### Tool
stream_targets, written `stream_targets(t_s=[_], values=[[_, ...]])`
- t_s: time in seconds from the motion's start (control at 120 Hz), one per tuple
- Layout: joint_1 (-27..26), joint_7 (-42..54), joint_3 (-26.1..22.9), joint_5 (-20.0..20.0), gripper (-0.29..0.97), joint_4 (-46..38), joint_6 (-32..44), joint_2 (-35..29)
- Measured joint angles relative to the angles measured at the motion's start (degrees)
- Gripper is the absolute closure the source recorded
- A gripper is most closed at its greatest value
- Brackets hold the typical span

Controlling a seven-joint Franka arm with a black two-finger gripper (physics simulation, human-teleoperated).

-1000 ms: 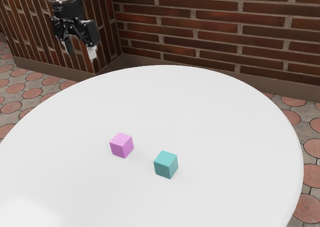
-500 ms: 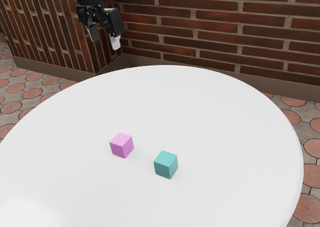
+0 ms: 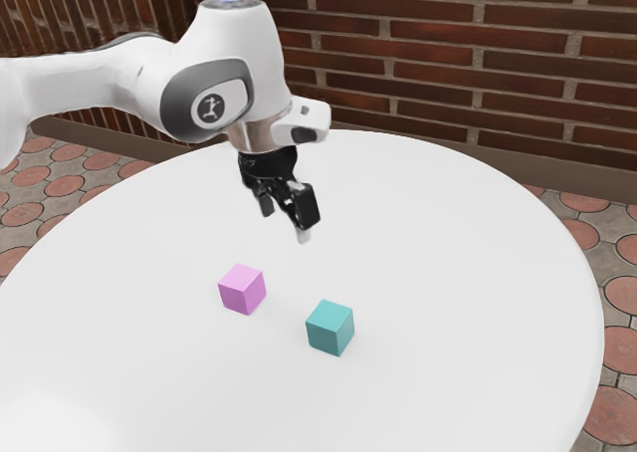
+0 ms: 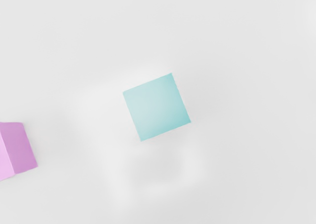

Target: Pick up the blue block with one arm, and put the blue block on the pink block with one arm

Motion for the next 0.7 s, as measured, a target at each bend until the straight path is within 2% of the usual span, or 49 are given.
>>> stream_targets(t_s=[0.258,0.325,0.508,0.7], values=[[-6.3,0.2,0.0,-1.1,0.00,-5.7,11.3,3.4],[-4.8,0.2,0.1,-1.1,0.00,-7.4,13.6,4.3],[4.2,0.1,0.3,-1.2,0.00,-10.8,18.0,4.7],[2.0,0.0,0.2,-1.3,0.00,-13.3,22.2,5.3]])
